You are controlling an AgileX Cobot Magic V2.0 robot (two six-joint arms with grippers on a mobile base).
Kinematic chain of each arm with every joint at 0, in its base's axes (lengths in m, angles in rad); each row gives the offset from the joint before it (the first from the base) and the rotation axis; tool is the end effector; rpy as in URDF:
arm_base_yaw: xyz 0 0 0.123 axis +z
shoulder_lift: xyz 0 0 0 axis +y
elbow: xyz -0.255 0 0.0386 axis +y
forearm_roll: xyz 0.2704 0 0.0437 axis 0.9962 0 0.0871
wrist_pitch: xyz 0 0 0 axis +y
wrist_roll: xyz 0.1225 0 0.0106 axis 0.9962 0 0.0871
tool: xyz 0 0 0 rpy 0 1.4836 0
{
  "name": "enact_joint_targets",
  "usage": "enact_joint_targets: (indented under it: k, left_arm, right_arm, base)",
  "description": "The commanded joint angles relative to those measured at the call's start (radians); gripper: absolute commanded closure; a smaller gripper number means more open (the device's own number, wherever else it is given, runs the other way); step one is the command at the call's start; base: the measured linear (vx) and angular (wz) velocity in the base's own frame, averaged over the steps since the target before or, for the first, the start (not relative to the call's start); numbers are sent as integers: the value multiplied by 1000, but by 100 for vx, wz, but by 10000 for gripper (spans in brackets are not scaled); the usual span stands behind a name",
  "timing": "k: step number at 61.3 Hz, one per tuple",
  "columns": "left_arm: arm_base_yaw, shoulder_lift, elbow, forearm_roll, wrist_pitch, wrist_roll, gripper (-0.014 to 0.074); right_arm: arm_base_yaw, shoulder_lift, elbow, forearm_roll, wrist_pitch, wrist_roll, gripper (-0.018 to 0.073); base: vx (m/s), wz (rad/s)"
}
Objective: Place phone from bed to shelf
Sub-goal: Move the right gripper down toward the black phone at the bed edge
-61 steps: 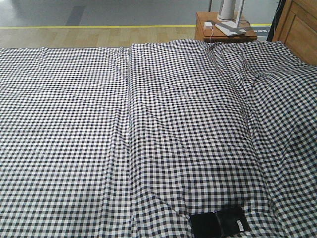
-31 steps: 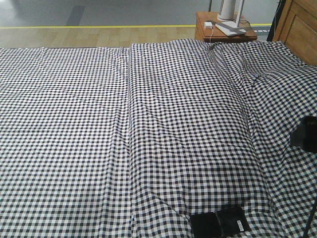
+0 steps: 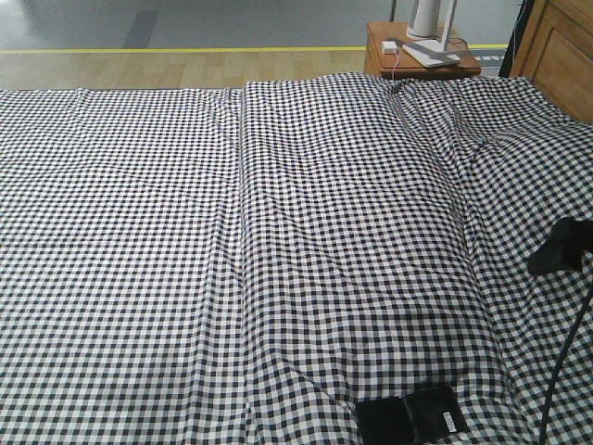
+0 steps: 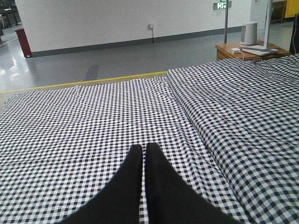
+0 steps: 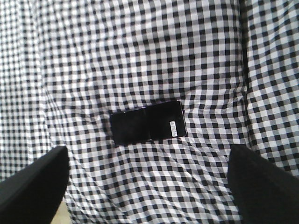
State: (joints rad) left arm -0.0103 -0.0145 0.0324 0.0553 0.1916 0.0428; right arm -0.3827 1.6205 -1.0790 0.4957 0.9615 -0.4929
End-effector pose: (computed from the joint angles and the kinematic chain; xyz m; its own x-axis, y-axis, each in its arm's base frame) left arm 0.1376 -0.0001 0.1817 -0.1212 0.0982 -0.9878 0.0117 0.9952 0.0975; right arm 0.3237 -0.0786 0.1633 -0.9402 0.1883 -0.2837 0.0876 0.9389 0.3328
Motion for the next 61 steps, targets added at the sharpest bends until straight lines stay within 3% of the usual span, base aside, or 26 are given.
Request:
enact_joint_targets:
  k: [1,27,50,61]
  left_arm:
    - [-2,-10,-26,-5,-73,-4,596]
    - [-2,-10,-26,-5,-73,-4,596]
    - [-2,-10,-26,-5,-73,-4,596]
    - [-2,-10,-26,-5,-73,-4,596]
  right_arm:
    - [-17,50,-29,40,-53,-66,-69]
    - [-16,448,-33,111,-171,-313,-57]
    - [-16,773,-236,252,71,-490,-41]
    - [-16,878,-301,294,105,-549,-36]
  base:
    - [0,0]
    - [0,0]
    - [0,0]
    - [0,0]
